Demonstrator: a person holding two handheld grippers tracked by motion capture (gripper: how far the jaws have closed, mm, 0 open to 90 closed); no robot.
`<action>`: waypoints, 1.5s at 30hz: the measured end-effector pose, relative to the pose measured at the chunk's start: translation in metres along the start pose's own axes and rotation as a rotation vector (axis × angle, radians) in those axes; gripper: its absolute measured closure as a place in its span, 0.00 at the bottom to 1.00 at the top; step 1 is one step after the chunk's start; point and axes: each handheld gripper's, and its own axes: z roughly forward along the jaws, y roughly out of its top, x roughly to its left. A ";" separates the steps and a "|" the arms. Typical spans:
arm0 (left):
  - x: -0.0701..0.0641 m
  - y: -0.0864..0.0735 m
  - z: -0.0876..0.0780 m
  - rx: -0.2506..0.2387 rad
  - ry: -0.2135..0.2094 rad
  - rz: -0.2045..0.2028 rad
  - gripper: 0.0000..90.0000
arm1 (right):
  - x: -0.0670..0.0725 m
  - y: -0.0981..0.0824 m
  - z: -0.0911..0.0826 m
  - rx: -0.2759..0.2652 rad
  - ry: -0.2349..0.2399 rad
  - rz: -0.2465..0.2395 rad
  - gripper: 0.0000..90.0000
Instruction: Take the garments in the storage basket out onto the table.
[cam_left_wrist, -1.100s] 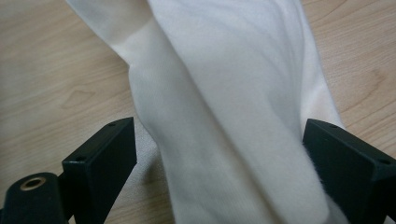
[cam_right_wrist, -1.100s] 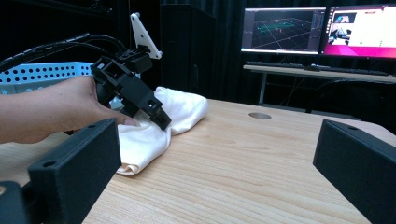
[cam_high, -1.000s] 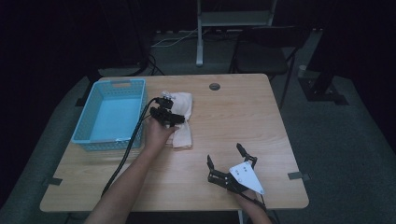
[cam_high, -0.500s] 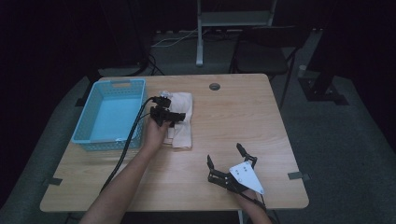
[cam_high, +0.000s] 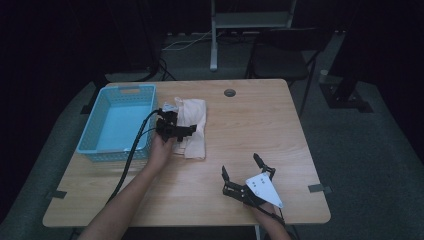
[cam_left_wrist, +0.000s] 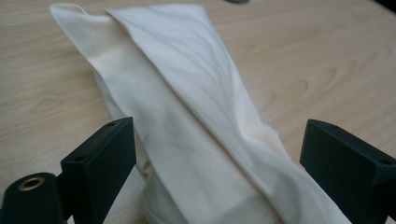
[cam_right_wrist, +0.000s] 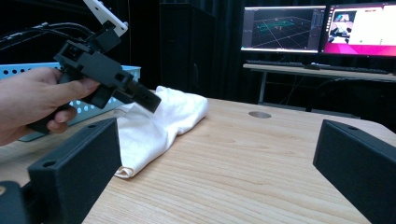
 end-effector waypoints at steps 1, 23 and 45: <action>-0.002 -0.001 -0.001 0.004 -0.006 0.010 0.11 | 0.000 0.000 0.000 0.001 0.000 0.001 0.01; -0.007 -0.040 -0.039 -0.079 -0.051 -0.059 0.11 | 0.000 0.000 0.000 -0.001 -0.005 -0.001 0.01; -0.039 -0.087 -0.072 -0.169 -0.144 0.099 0.11 | 0.000 0.000 0.000 0.000 -0.008 -0.001 0.01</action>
